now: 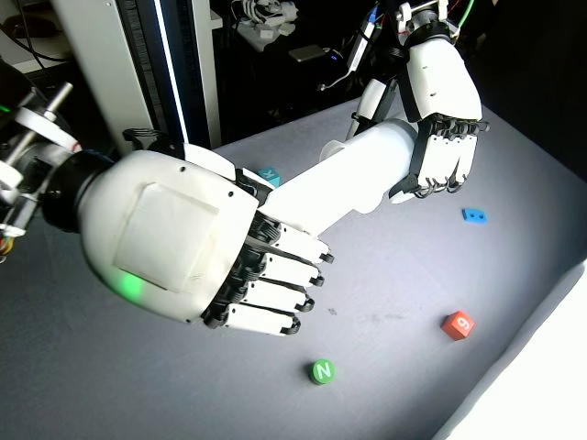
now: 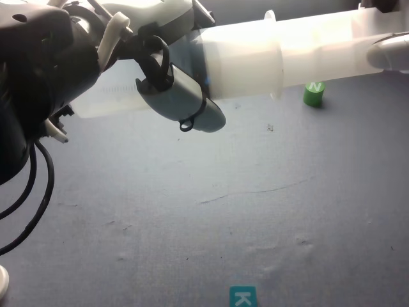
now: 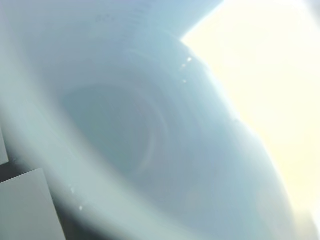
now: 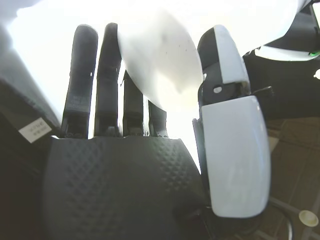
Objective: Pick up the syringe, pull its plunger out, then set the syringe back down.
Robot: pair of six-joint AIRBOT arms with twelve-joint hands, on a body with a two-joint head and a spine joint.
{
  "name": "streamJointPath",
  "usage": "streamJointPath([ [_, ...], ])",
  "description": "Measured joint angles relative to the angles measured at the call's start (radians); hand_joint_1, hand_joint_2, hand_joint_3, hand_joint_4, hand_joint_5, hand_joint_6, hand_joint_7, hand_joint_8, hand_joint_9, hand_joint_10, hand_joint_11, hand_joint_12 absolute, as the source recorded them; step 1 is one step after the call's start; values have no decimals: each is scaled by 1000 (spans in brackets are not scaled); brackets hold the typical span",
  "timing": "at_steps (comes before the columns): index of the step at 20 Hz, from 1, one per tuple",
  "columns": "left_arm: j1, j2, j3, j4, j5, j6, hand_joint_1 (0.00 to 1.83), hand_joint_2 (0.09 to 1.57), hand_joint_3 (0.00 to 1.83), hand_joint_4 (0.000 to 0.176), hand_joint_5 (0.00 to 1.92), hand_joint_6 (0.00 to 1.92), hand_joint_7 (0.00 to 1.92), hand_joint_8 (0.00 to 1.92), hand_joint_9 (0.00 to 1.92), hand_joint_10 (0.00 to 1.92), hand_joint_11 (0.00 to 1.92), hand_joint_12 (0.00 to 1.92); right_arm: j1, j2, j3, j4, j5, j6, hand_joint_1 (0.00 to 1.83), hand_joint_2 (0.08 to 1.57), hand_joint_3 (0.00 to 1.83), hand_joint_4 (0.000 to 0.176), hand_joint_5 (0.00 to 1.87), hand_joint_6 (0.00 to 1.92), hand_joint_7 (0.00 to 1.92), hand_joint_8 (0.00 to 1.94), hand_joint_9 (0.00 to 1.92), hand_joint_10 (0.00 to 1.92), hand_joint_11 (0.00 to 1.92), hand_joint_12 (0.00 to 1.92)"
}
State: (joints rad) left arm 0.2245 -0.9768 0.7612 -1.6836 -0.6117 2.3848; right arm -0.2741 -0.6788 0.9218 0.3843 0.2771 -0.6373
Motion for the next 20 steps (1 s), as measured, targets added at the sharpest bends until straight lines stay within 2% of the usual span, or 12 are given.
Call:
streamJointPath([
  [3, 0, 0, 0, 0, -6, 0, 1364, 1161, 0, 0, 846, 948, 937, 1136, 786, 1435, 538, 1328, 3, 8, 0, 0, 1, 0, 1121, 1292, 0, 0, 597, 1504, 728, 1489, 519, 1393, 389, 1600],
  [11, 0, 1, 0, 0, -13, 2, 1359, 1173, 1, 0, 820, 998, 910, 1200, 760, 1447, 511, 1336, 6, 21, 0, 5, 2, 0, 1125, 1289, 0, 0, 591, 1504, 739, 1477, 527, 1375, 390, 1595],
  [14, 0, 1, -1, 0, -15, 4, 1360, 1170, 0, 0, 837, 966, 911, 1202, 763, 1452, 514, 1350, 6, 23, 1, 7, 5, 0, 1121, 1290, 0, 0, 599, 1516, 732, 1465, 534, 1356, 388, 1600],
  [17, 0, 2, -1, 0, -18, 4, 1361, 1168, 0, 0, 817, 1012, 936, 1153, 768, 1436, 510, 1345, 6, 23, 3, 7, 10, 0, 1121, 1290, 0, 0, 598, 1517, 734, 1468, 530, 1372, 394, 1611],
  [18, 0, 2, -1, 0, -18, 4, 1360, 1170, 0, 0, 828, 983, 924, 1172, 763, 1454, 507, 1346, 6, 23, 3, 7, 10, 0, 1082, 1325, 5, 18, 580, 1563, 636, 1571, 431, 1364, 256, 1611],
  [19, 1, 2, -1, -1, -19, 5, 1363, 1163, 0, 0, 845, 958, 936, 1155, 776, 1438, 524, 1342, 6, 23, 3, 7, 10, 0, 958, 1316, 0, 0, 608, 1540, 462, 1266, 348, 1254, 126, 1553],
  [20, 1, 2, -1, -1, -20, 5, 1362, 1165, 1, 0, 846, 953, 930, 1170, 767, 1445, 524, 1343, 6, 23, 3, 7, 10, 0, 674, 1127, 0, 0, 277, 813, 355, 746, 271, 871, 24, 1270],
])
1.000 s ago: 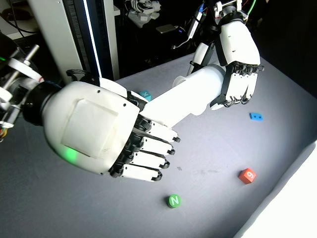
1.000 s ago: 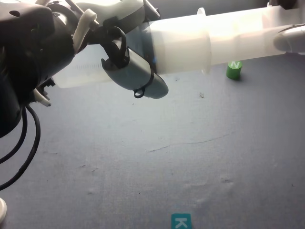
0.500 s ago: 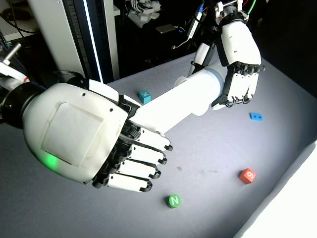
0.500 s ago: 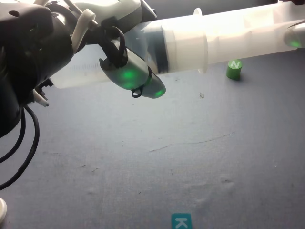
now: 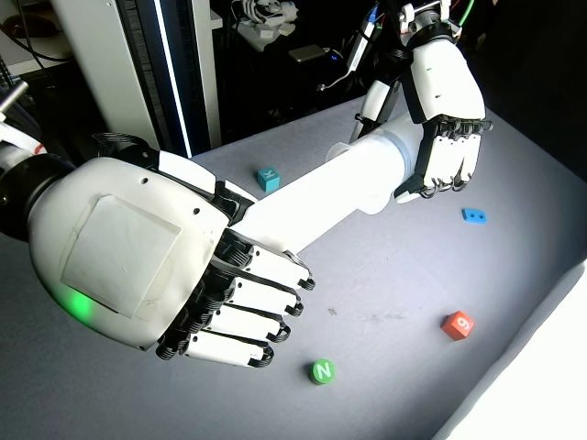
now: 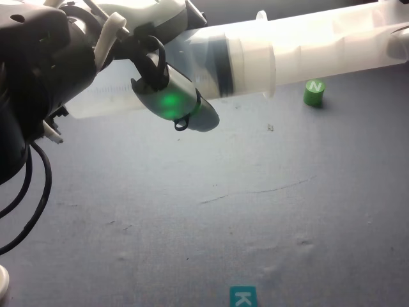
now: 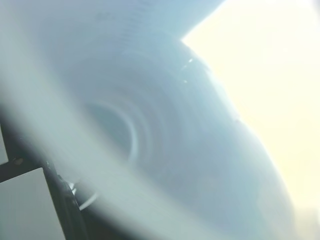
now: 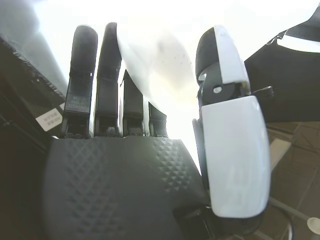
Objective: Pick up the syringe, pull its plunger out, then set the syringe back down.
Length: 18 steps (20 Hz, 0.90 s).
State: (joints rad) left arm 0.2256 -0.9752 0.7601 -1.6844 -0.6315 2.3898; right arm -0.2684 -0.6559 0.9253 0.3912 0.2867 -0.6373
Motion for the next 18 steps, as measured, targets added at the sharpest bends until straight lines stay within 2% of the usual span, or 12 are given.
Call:
streamJointPath([
  [1, 0, 0, -1, -1, -1, 0, 1362, 1166, 1, 0, 845, 947, 926, 1181, 766, 1444, 527, 1345, 0, 0, 0, 0, 0, 0, 511, 1042, 0, 0, 186, 375, 324, 322, 251, 505, 4, 1046],
  [2, 0, 1, -1, -8, -6, -4, 1362, 1165, 0, 0, 847, 974, 929, 1143, 768, 1456, 524, 1345, 0, 2, 2, 2, 1, -2, 371, 889, 0, 0, 36, 89, 158, 115, 131, 273, 0, 760],
  [3, 0, 3, -1, -13, -13, -8, 1362, 1164, 0, 0, 833, 1002, 938, 1124, 775, 1446, 531, 1347, 0, 6, 7, 11, 0, -3, 340, 725, 0, 0, 6, 17, 65, 29, 68, 106, 0, 547],
  [5, 0, 6, -1, -9, -16, 0, 1361, 1168, 0, 0, 842, 968, 925, 1180, 760, 1452, 537, 1344, 0, 13, 11, 18, 11, 0, 296, 644, 0, 0, 0, 0, 4, 2, 10, 10, 0, 297],
  [7, 3, 6, -1, -9, -16, 31, 1365, 1156, 0, 0, 872, 927, 945, 1151, 780, 1421, 545, 1348, 0, 13, 11, 27, 40, 8, 291, 639, 0, 0, 0, 0, 9, 2, 24, 4, 0, 248],
  [10, 5, 6, -1, -9, -18, 25, 1364, 1158, 0, 0, 851, 978, 943, 1135, 786, 1413, 546, 1340, 0, 11, 11, 27, 45, 8, 295, 636, 0, 0, 0, 0, 0, 0, 7, 0, 0, 220],
  [13, 5, 6, -1, -11, -17, 26, 1361, 1167, 1, 0, 822, 1032, 925, 1156, 774, 1426, 538, 1322, 0, 12, 11, 16, 45, 8, 260, 632, 0, 0, 0, 0, 17, 2, 48, 9, 0, 345],
  [15, 5, 6, -1, -10, -15, 26, 1361, 1164, 0, 0, 835, 1013, 929, 1152, 775, 1419, 531, 1316, -1, 12, 8, 1, 45, 8, 248, 626, 0, 0, 0, 0, 13, 0, 44, 4, 0, 339],
  [18, 11, 6, -1, -5, -16, 33, 1359, 1174, 0, 0, 820, 977, 915, 1222, 757, 1443, 531, 1337, -3, 11, 2, -99, 45, 50, 268, 649, 2, 0, 0, 0, 10, 2, 46, 3, 0, 335],
])
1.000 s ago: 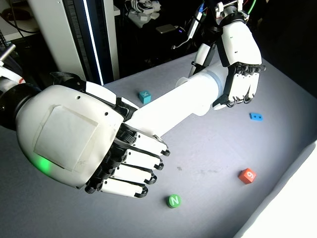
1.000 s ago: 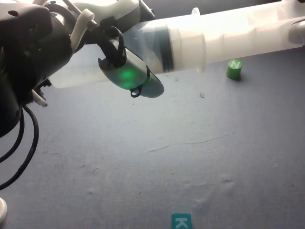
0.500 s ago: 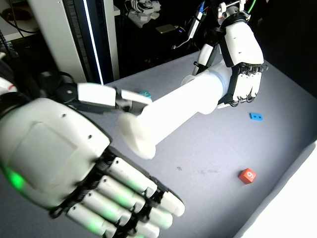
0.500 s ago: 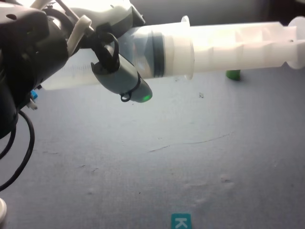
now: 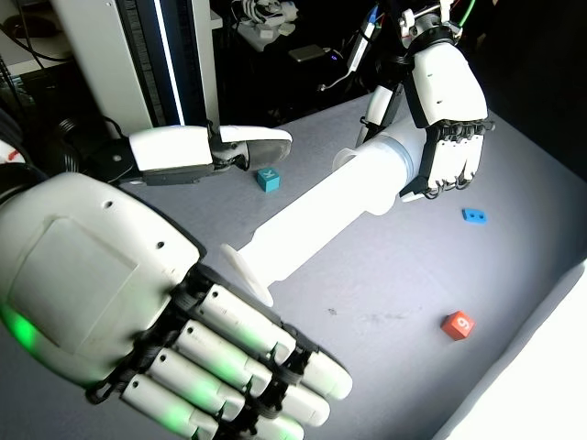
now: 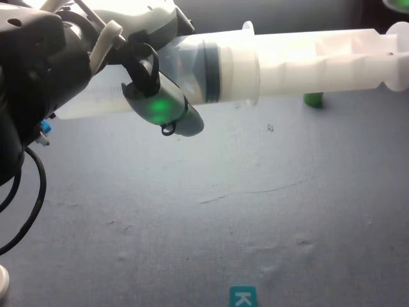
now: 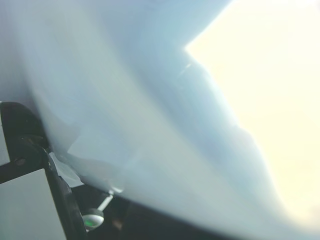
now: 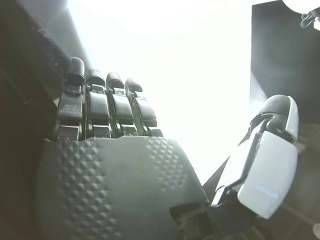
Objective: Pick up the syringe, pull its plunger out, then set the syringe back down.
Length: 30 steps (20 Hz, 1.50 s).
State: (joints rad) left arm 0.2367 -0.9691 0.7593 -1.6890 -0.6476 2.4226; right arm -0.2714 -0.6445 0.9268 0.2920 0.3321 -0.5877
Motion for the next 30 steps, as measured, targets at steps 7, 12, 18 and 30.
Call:
streamJointPath([
  [7, 96, 0, 1, 113, 27, -103, 1362, 1164, 0, 0, 833, 996, 932, 1157, 779, 1421, 539, 1320, -32, -10, -6, -235, 18, 79, 274, 657, 6, 0, 0, 0, 0, 0, 17, 3, 0, 355],
  [12, 194, 0, 6, 224, 43, -223, 1361, 1165, 1, 0, 825, 1011, 930, 1163, 778, 1421, 546, 1324, -43, -13, -21, -259, 39, 79, 274, 679, 7, 0, 0, 0, 2, 1, 28, 1, 0, 341],
  [18, 332, -34, 53, 405, 50, -444, 1359, 1173, 0, 0, 809, 1033, 925, 1180, 755, 1446, 517, 1372, -46, -13, -25, -259, 46, 79, 376, 723, 14, 0, 0, 0, 0, 0, 16, 2, 0, 332],
  [30, 481, -120, 118, 571, -15, -645, 1358, 1178, 1, 0, 809, 1013, 912, 1205, 744, 1476, 518, 1390, -81, -14, -40, -268, 40, 79, 292, 756, 6, 0, 0, 0, 2, 0, 27, 0, 0, 309],
])
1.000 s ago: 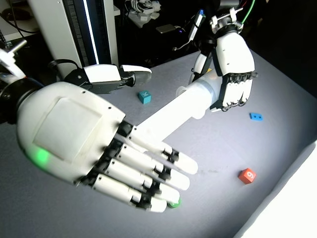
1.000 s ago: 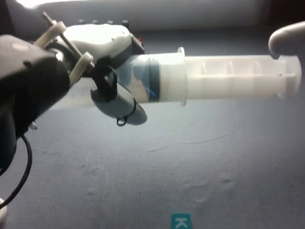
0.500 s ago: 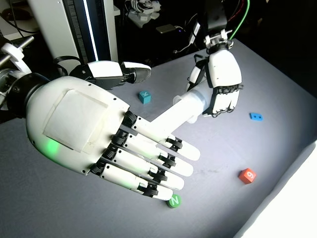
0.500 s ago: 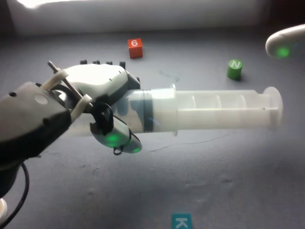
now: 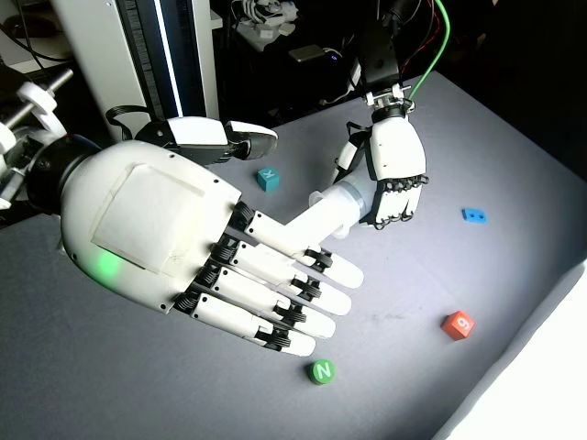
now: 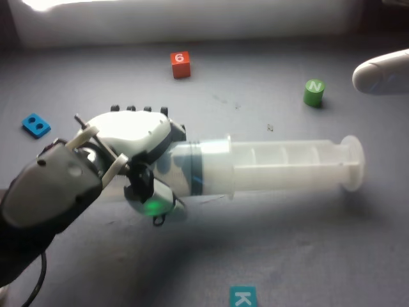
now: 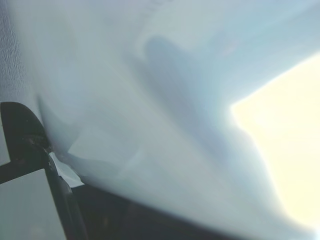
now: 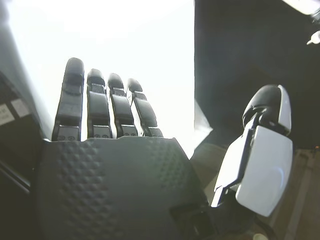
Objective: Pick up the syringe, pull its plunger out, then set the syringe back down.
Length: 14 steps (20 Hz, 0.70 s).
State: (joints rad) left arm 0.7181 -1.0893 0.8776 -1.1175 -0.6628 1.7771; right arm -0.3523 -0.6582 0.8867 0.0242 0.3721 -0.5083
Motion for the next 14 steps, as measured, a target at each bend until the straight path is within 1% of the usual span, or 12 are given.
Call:
streamJointPath([
  [1, 13, -5, 1, 5, -3, -18, 1358, 1179, 0, 0, 807, 1007, 913, 1210, 744, 1479, 529, 1399, 0, 0, 0, 1, 1, 0, 281, 757, 5, 0, 0, 0, 7, 2, 36, 4, 0, 335],
  [2, 22, -8, 3, 7, -4, -30, 1356, 1183, 1, 0, 759, 1100, 922, 1184, 746, 1462, 511, 1401, 0, 0, 0, 0, 2, 0, 297, 761, 6, 0, 0, 0, 9, 2, 40, 5, 0, 340],
  [3, 32, -15, 11, 23, -6, -46, 1129, 1131, 0, 0, 578, 578, 736, 705, 634, 1019, 354, 1289, 0, 0, 0, 0, 5, 0, 329, 749, 0, 0, 0, 0, 33, 8, 65, 11, 0, 409],
  [4, 40, -18, 11, 27, -10, -51, 1004, 1132, 0, 0, 579, 109, 757, 176, 628, 624, 255, 1207, 0, 0, 0, 0, 5, 0, 341, 760, 4, 0, 0, 0, 23, 2, 60, 5, 0, 410],
  [5, 45, -18, 13, 35, -10, -56, 1004, 1132, 0, 0, 579, 109, 757, 176, 628, 624, 255, 1207, 0, 0, 0, 0, 5, 0, 341, 760, 4, 0, 0, 0, 23, 2, 60, 5, 0, 410],
  [6, 48, -18, 16, 45, -10, -61, 756, 1169, 3, 0, 505, 27, 678, 49, 601, 326, 177, 1120, 0, 0, 0, 0, 5, 0, 339, 758, 2, 0, 0, 0, 26, 3, 61, 6, 0, 408],
  [7, 56, -19, 21, 55, -17, -71, 474, 1106, 0, 0, 397, 5, 551, 9, 527, 114, 134, 962, 0, 0, 0, 0, 5, 0, 326, 760, 3, 0, 0, 0, 28, 3, 61, 5, 0, 405],
  [9, 60, -18, 22, 53, -28, -77, 289, 940, 0, 0, 278, 0, 383, 0, 402, 5, 136, 716, 0, 0, 0, 0, 5, 0, 308, 763, 2, 0, 0, 0, 27, 3, 61, 4, 0, 383],
  [10, 60, -18, 22, 55, -29, -78, 255, 757, 0, 0, 140, 0, 216, 0, 240, 0, 72, 551, 0, 0, -1, 0, 5, 0, 315, 764, 2, 0, 0, 0, 25, 2, 56, 2, 0, 381],
  [11, 60, -19, 22, 56, -30, -78, 307, 680, 0, 0, 89, 0, 145, 5, 167, 0, 76, 412, 0, 0, -3, 0, 6, 0, 322, 767, 3, 0, 0, 0, 26, 2, 57, 2, 0, 382],
  [12, 60, -19, 22, 59, -30, -78, 344, 653, 0, 0, 40, 0, 92, 3, 115, 0, 76, 297, 0, 0, -4, 0, 6, 0, 310, 775, 7, 0, 0, 0, 25, 2, 56, 2, 0, 384],
  [14, 60, -19, 22, 59, -29, -77, 406, 616, 0, 0, 1, 0, 9, 0, 29, 0, 9, 228, 0, 0, -6, -5, 5, 0, 331, 795, 9, 0, 0, 0, 11, 0, 44, 0, 0, 343],
])
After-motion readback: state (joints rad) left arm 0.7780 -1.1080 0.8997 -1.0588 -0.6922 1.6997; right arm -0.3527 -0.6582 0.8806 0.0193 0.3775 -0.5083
